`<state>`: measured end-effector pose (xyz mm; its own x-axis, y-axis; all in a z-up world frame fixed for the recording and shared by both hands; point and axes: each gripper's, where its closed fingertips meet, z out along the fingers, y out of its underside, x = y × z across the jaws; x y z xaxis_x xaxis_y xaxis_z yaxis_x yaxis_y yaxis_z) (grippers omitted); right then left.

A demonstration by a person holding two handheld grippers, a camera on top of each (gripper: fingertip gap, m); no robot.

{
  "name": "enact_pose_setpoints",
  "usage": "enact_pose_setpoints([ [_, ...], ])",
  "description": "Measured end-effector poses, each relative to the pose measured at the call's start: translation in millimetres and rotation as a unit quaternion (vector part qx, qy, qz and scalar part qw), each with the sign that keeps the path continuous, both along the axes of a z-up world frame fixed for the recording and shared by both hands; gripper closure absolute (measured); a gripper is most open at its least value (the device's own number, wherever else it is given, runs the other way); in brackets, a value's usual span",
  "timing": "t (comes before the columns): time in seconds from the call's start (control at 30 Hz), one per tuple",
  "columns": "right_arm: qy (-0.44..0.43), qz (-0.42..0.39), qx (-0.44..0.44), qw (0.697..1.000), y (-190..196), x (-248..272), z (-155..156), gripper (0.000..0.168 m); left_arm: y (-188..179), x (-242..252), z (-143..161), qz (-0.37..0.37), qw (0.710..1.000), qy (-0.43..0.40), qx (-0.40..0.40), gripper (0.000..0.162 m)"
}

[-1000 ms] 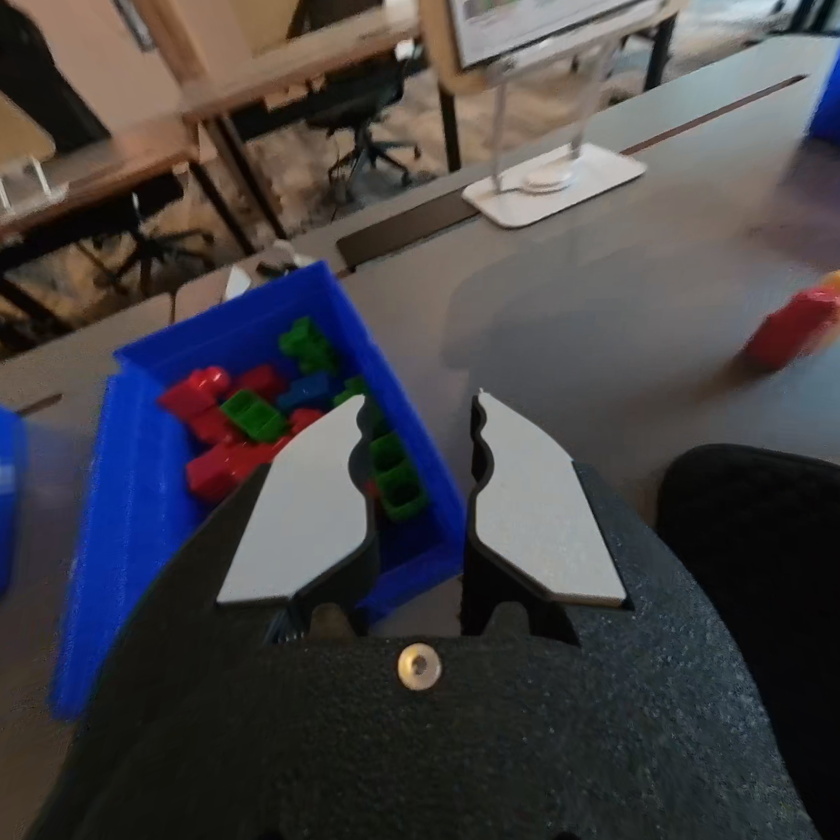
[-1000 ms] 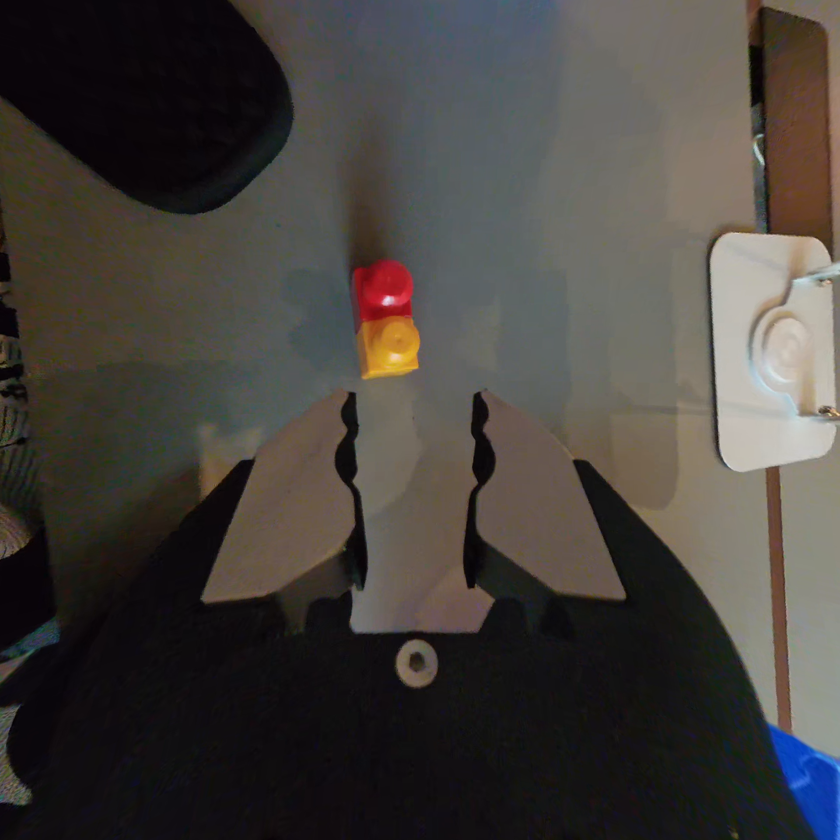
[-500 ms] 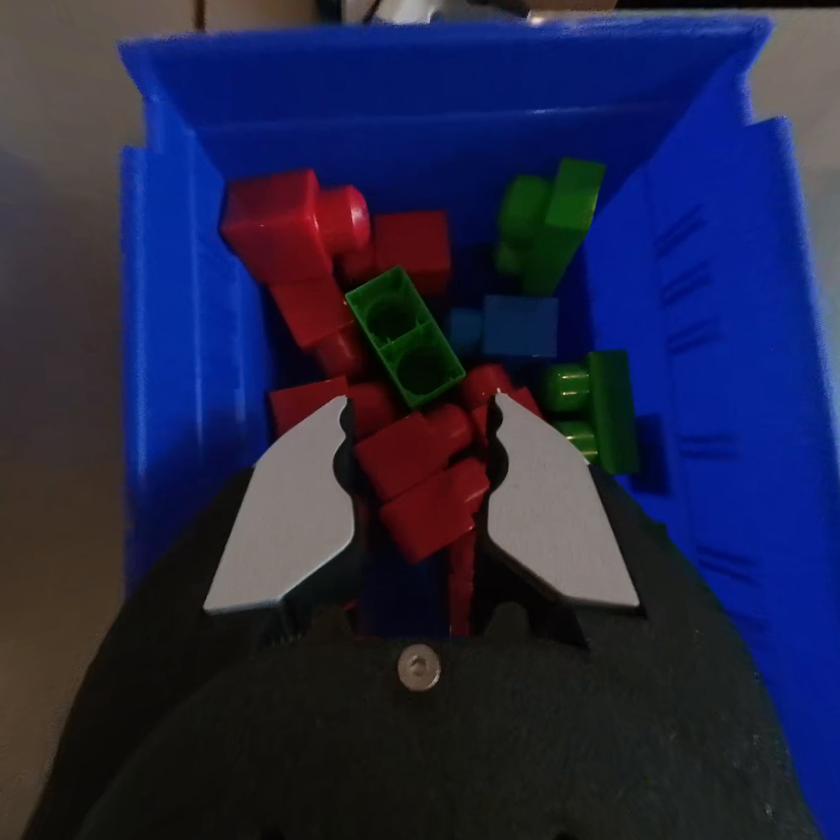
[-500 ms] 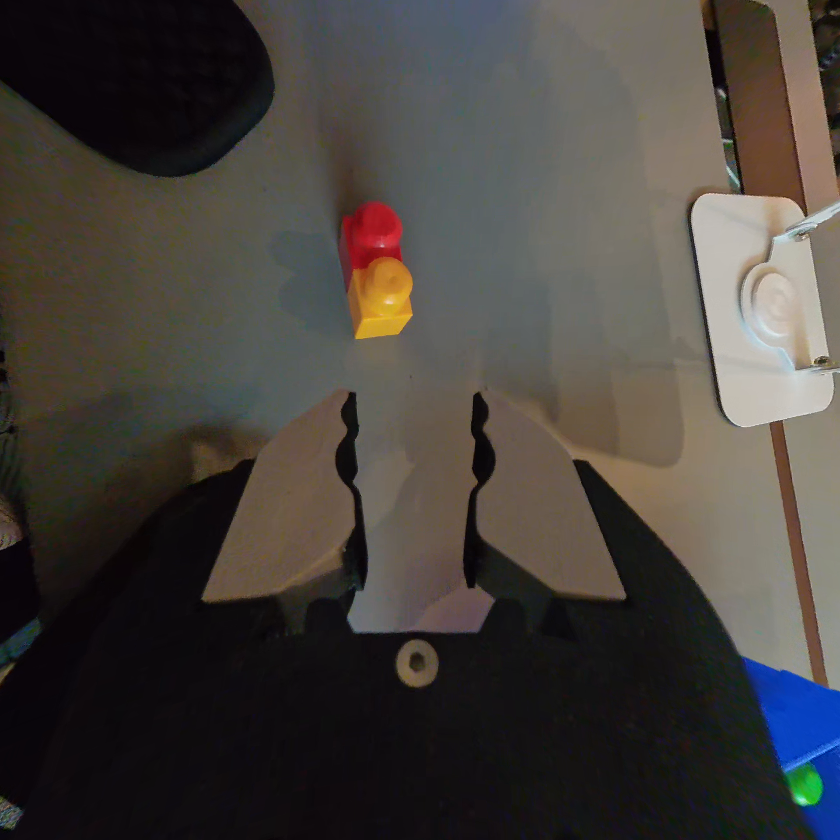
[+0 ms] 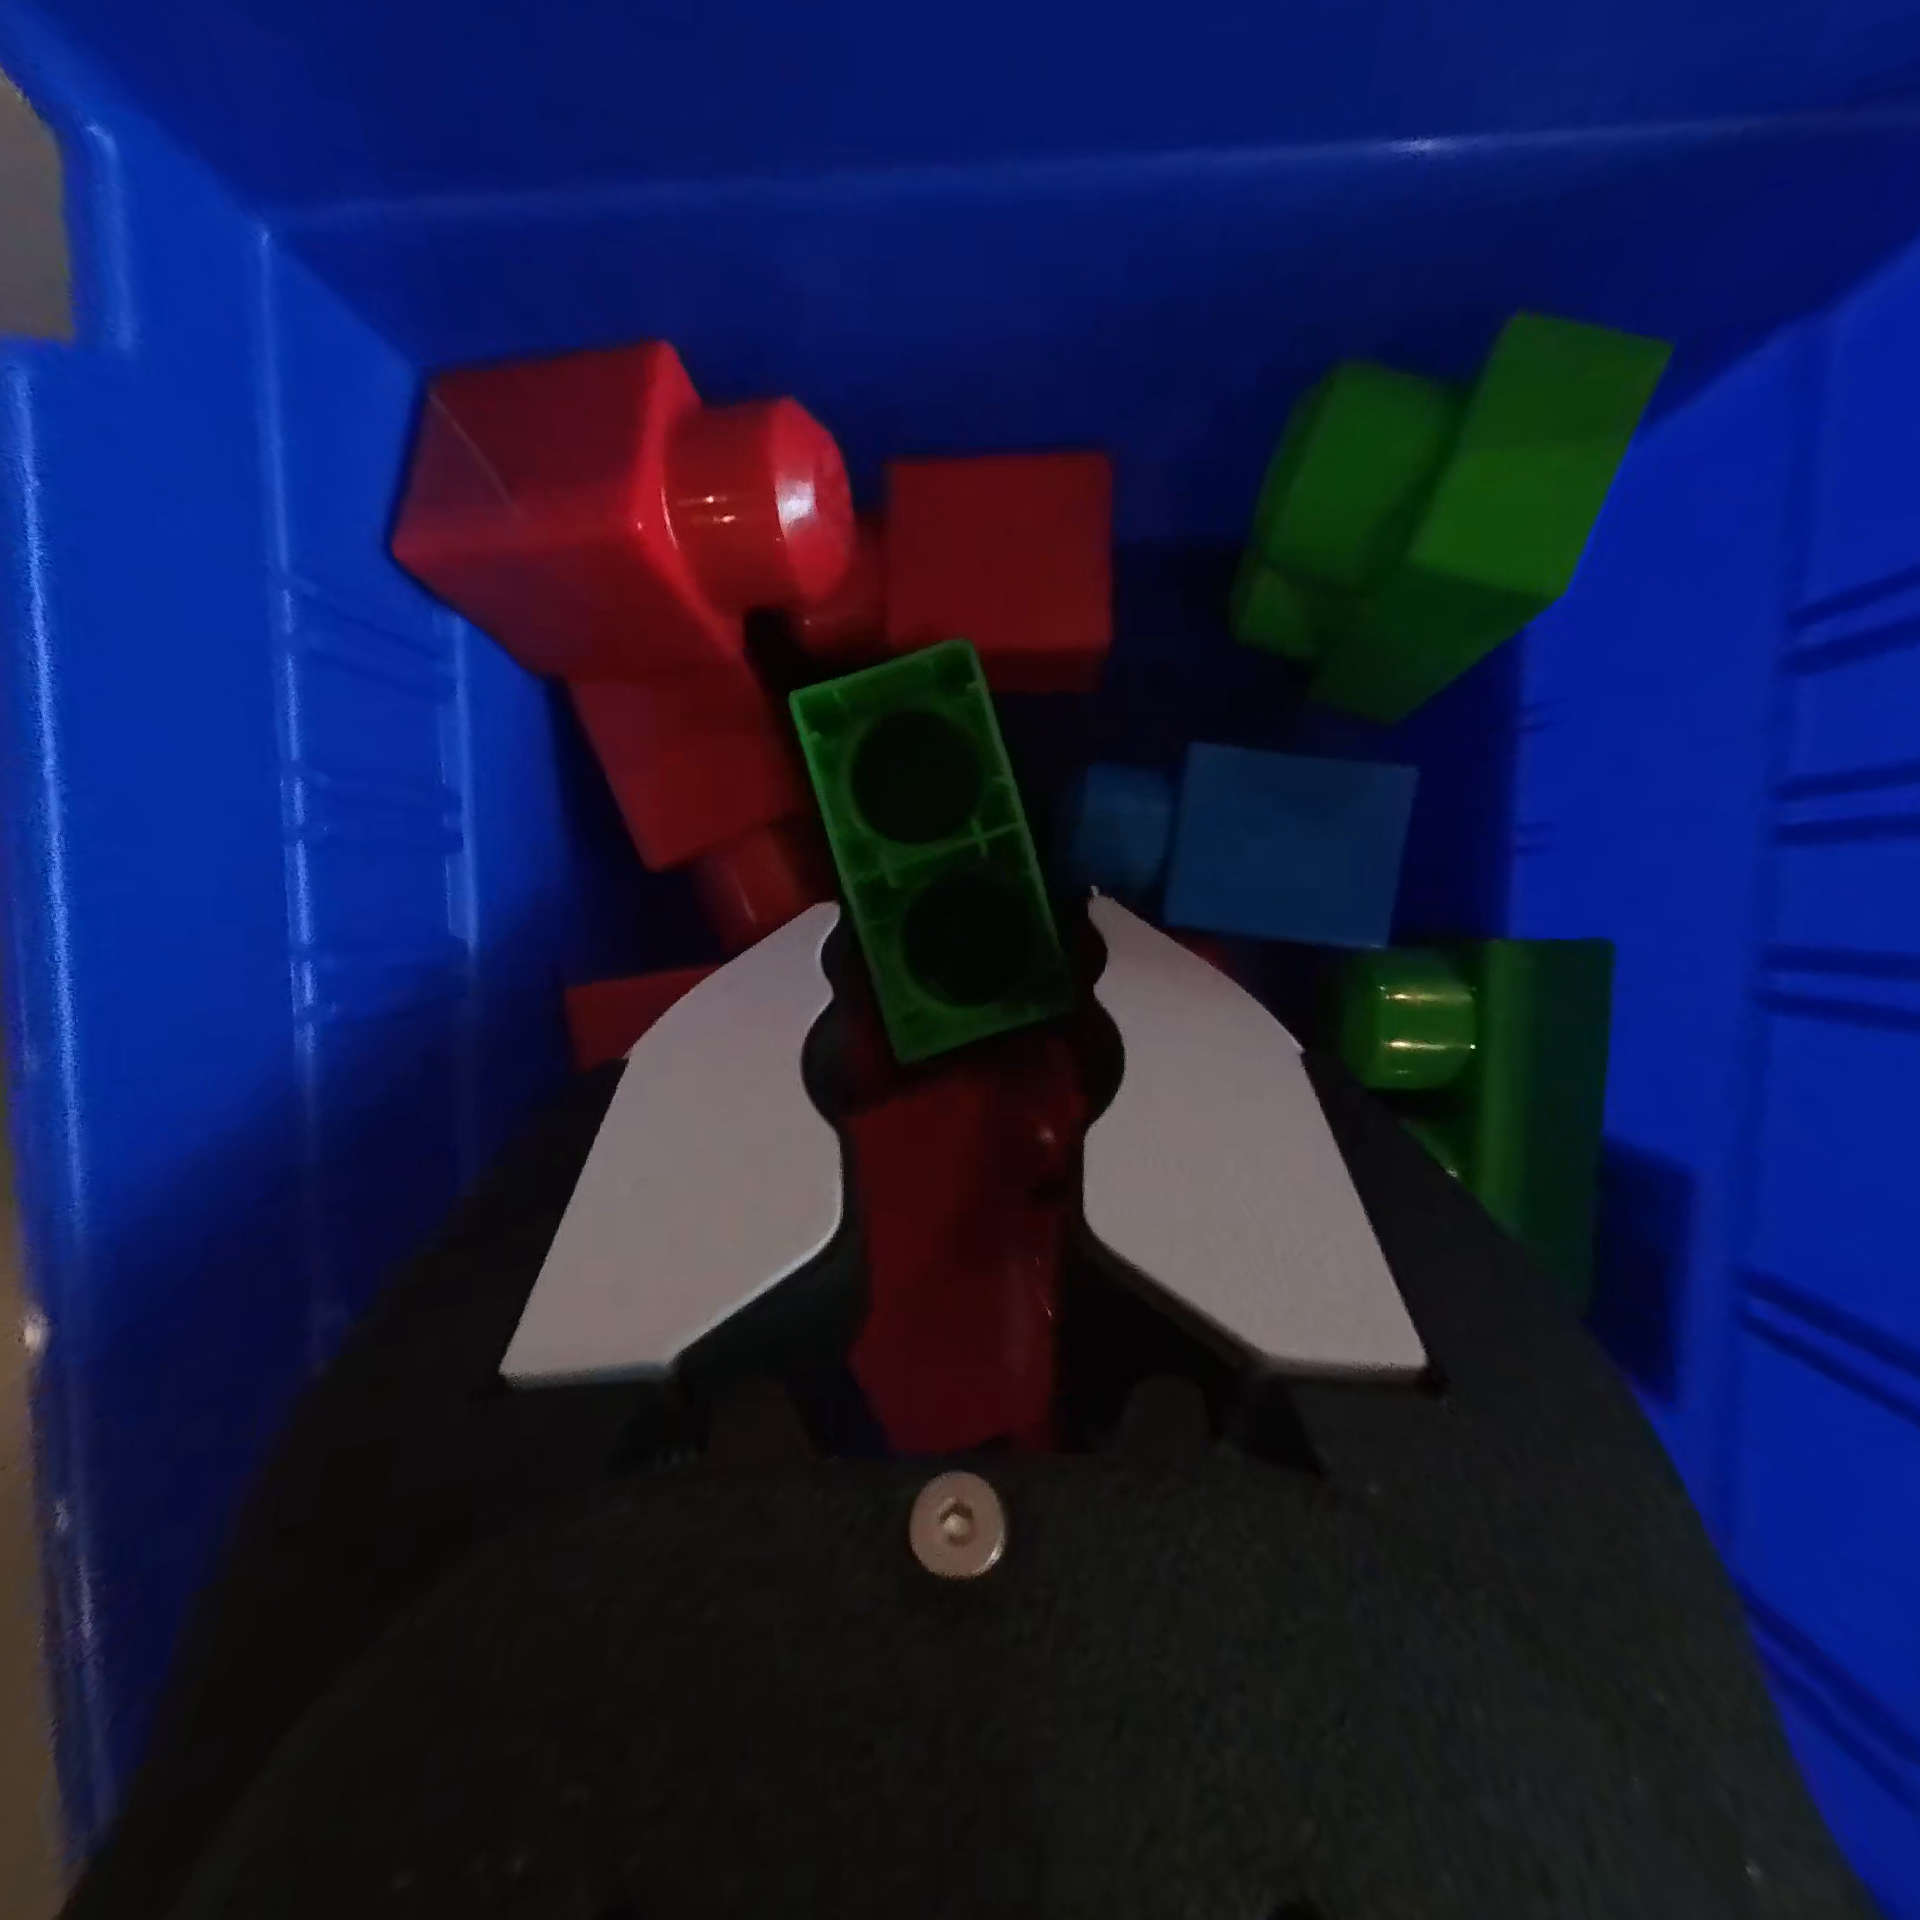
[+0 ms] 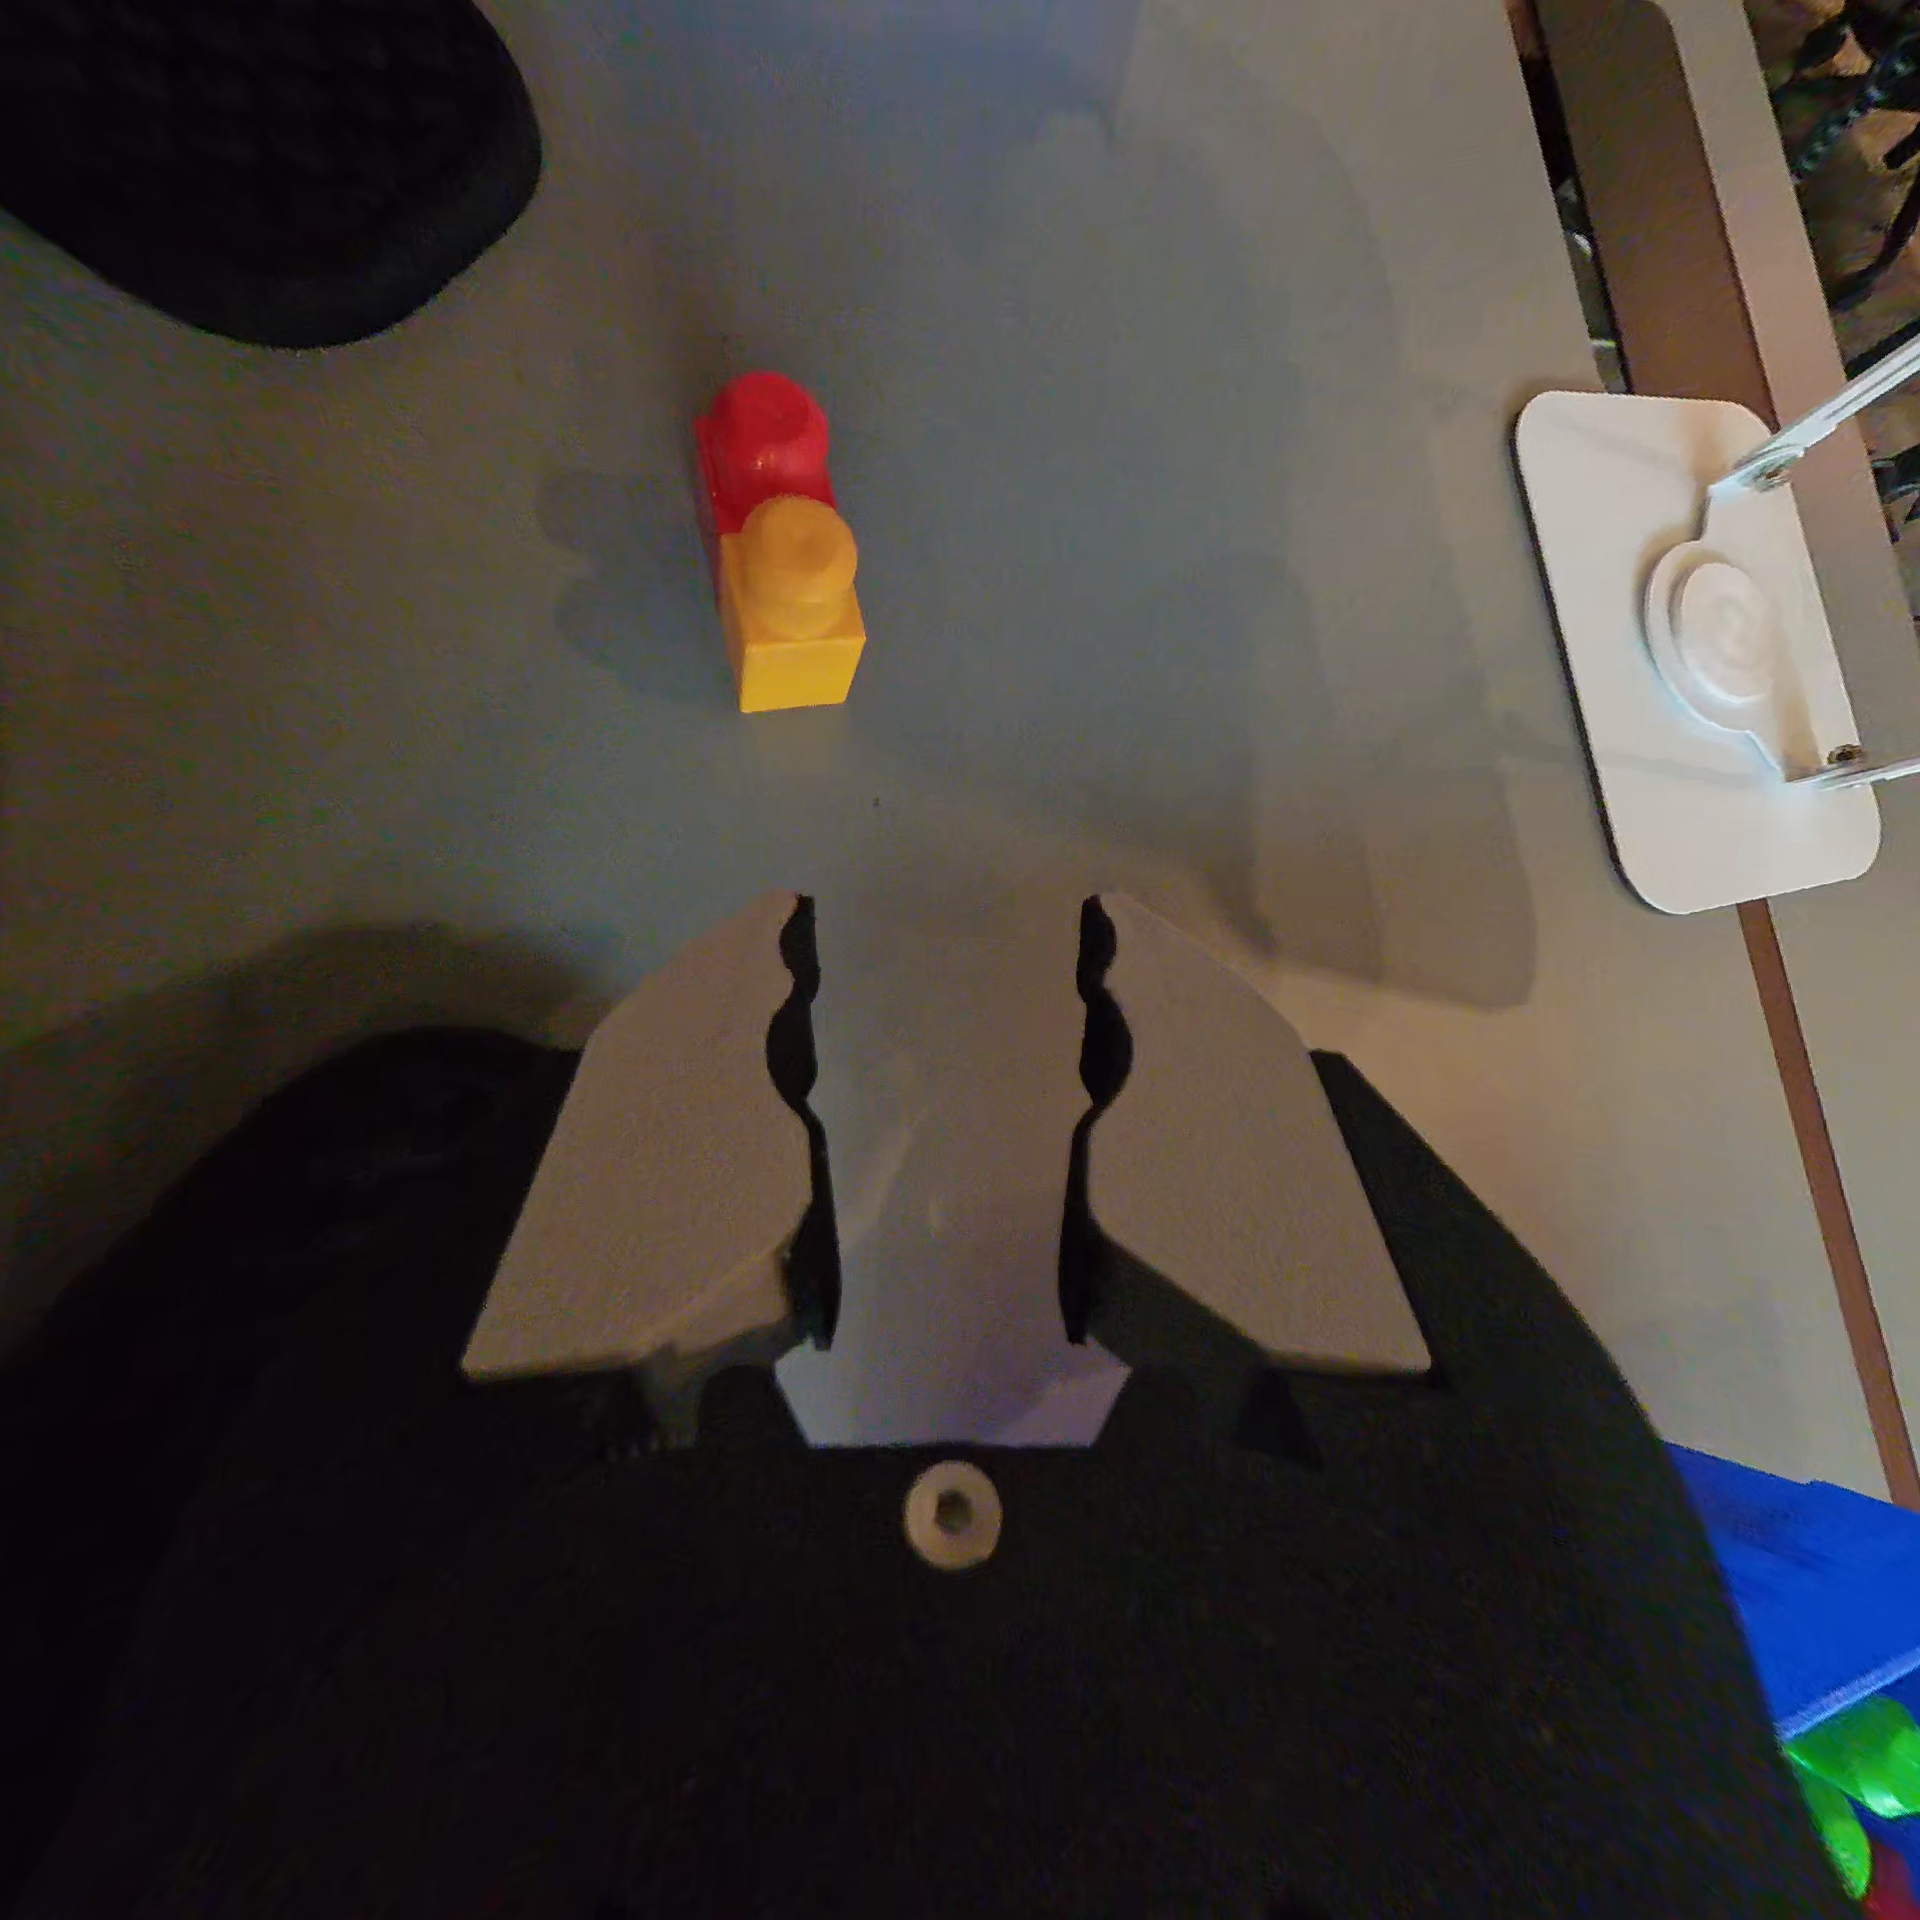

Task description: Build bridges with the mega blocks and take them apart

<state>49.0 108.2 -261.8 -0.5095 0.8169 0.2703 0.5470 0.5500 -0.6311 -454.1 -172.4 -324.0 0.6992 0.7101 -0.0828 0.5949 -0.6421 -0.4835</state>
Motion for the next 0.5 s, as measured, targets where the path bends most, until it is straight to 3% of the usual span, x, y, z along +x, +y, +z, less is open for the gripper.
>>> enact_pose_setpoints([
  [0.13,0.000,0.002,0.000,1.000,-2,-1,-1,0.120,1,6,22,-0.010,0.998,0.036,0.052,0.124],
  [0.3,0.023,0.028,-0.027,0.999,-23,-14,9,0.121,16,41,82,-0.063,0.973,0.102,0.196,0.125],
  [0.4,0.054,0.048,-0.069,0.995,-44,-30,21,0.121,39,94,127,-0.125,0.931,0.106,0.325,0.125],
  [0.5,0.099,0.057,-0.128,0.985,-66,-51,39,0.121,66,169,166,-0.212,0.870,0.086,0.436,0.125],
])
